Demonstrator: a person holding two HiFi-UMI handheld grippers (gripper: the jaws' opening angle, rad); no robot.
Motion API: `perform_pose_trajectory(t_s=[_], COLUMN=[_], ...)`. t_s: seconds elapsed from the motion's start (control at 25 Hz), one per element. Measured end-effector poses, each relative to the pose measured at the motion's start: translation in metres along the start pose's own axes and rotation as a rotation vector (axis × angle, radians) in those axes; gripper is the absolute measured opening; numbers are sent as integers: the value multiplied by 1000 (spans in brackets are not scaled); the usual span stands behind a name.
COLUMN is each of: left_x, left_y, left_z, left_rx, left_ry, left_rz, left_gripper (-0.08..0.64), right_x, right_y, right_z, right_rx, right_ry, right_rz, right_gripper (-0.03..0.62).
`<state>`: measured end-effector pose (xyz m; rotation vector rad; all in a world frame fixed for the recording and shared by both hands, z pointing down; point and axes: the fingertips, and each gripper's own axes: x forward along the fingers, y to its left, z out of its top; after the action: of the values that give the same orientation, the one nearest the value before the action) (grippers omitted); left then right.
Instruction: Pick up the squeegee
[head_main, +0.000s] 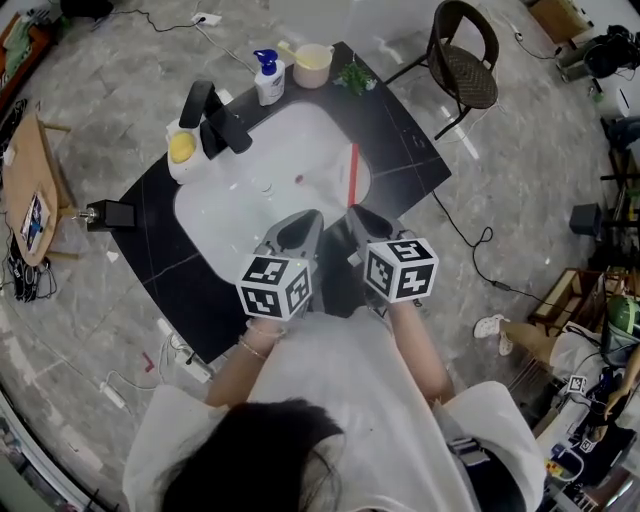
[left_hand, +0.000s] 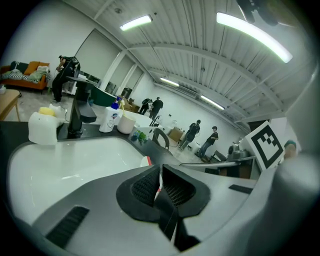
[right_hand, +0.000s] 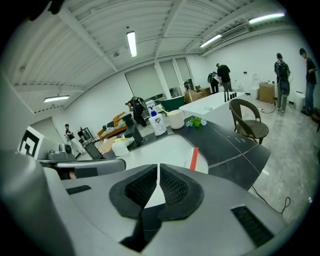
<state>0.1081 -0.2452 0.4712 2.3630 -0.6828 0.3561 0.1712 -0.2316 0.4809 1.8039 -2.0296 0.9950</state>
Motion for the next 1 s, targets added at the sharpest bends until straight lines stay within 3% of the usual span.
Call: perform_pose_trajectory(t_s=[0.16,0.32,0.36,0.4,0.48,0.64,1.0], left_x=[8,19,21,22,24,27,34], left_y=[7,16,19,22,29,37,52], left_z=[2,8,9,11,13,17,34], left_rx=[-13,-28,-40,-52,-66,-84,-122], left_ry=[10,2,0,-3,-7,-17,-63], left_rz=[37,59,64,71,94,131,167], left_gripper=[40,40,40,40,40,40,40], right_x=[9,20,24,27,32,43,72], right_y=[-11,-23,-25,-28,-34,-52,-72], right_z=[1,6,4,3,2,4,-6], right_rx=[24,148,186,225,293,356,399], right_ry=[40,39,53,70,95,123,234], right_rz=[48,119,147,176,218,224,213], right_gripper=[29,34,69,157,192,220,248])
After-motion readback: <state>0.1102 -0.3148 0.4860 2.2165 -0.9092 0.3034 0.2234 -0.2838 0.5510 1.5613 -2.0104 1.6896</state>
